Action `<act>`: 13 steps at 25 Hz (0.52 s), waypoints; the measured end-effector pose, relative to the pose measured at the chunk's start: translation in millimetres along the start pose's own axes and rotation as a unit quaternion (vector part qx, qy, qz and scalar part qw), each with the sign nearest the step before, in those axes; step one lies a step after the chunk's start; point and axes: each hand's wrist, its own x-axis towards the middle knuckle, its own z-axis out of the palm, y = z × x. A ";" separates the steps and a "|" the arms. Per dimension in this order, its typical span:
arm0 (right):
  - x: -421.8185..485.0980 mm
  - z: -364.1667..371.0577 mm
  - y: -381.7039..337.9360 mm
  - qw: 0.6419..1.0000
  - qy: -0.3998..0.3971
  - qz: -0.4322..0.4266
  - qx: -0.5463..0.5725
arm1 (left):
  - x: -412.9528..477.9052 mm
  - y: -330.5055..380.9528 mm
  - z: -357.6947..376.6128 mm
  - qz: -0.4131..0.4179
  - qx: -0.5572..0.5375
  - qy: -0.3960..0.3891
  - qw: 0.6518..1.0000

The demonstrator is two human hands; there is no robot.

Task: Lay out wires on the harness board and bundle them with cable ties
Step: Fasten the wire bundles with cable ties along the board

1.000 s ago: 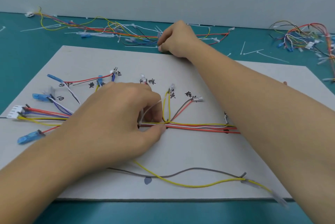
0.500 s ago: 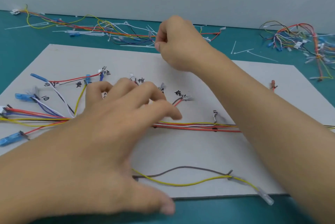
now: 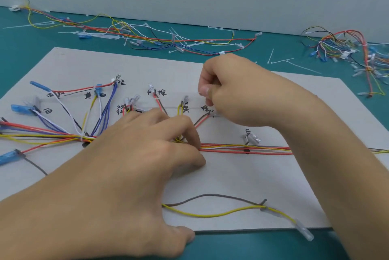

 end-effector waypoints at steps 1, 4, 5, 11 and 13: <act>-1.1 -0.6 0.2 1.000 0.007 0.001 -0.014 | 0.0 -0.6 0.8 0.002 -0.007 0.002 1.000; -8.2 0.7 -0.1 1.000 0.021 0.010 -0.017 | -0.2 -3.2 2.1 0.010 -0.014 0.006 1.000; -10.6 2.0 -0.8 1.000 0.022 0.013 -0.018 | -0.3 -2.9 2.1 0.015 -0.011 0.005 1.000; -11.7 2.6 4.2 0.999 0.030 0.024 -0.017 | -0.5 4.1 2.7 0.009 -0.012 -0.018 1.000; -11.4 3.0 9.1 0.999 0.029 0.024 0.002 | 0.5 4.1 0.2 0.014 -0.015 -0.021 1.000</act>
